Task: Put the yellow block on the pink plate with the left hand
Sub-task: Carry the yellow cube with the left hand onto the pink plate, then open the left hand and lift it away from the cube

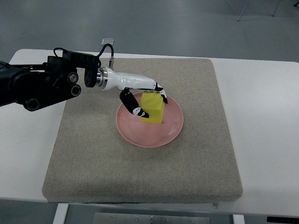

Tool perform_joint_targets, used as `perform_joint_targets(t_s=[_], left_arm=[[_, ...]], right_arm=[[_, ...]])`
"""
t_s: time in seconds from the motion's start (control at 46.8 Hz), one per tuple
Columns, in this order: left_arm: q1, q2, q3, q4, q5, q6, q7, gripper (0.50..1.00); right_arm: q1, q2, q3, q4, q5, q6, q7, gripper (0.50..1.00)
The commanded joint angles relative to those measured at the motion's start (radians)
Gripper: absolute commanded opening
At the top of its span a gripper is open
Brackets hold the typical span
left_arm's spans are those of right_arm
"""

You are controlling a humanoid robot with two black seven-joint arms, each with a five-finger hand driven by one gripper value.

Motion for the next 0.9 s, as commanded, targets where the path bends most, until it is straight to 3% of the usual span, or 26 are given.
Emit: perform_joint_targets(t_s=[0.0,0.427,0.513,0.683,0.726,0.748,0.876], left_arm=[[0.000,-0.001,0.003,0.004,0.008,-0.001,0.002,0.500],[0.009,-0.001,-0.002,0.011,0.056,0.005,0.003,0.500],[0.011,-0.001,-0.002,0.013,0.048,0.005,0.002,0.692],[0.023,-0.001,0.001,0.013,0.050,0.002,0.002,0.739],[0.023,-0.001,0.001,0.014,0.050,0.004,0.003,0.893],[0.023,-0.001,0.001,0.014,0.050,0.005,0.002,0.925],[0.025,-0.001,-0.001,0.013,0.050,0.007,0.002,0.960]], right_arm=[[-0.001,0.000,0.000,0.000,0.000,0.000,0.000,0.924],[0.001,0.000,0.000,0.000,0.000,0.000,0.000,0.924],[0.001,0.000,0.001,0.000,-0.001,0.000,0.000,0.924],[0.001,0.000,0.000,0.000,0.000,0.000,0.000,0.924],[0.001,0.000,0.000,0.000,0.000,0.000,0.000,0.924],[-0.001,0.000,0.000,0.000,0.000,0.000,0.000,0.924],[0.001,0.000,0.000,0.000,-0.001,0.000,0.000,0.924]])
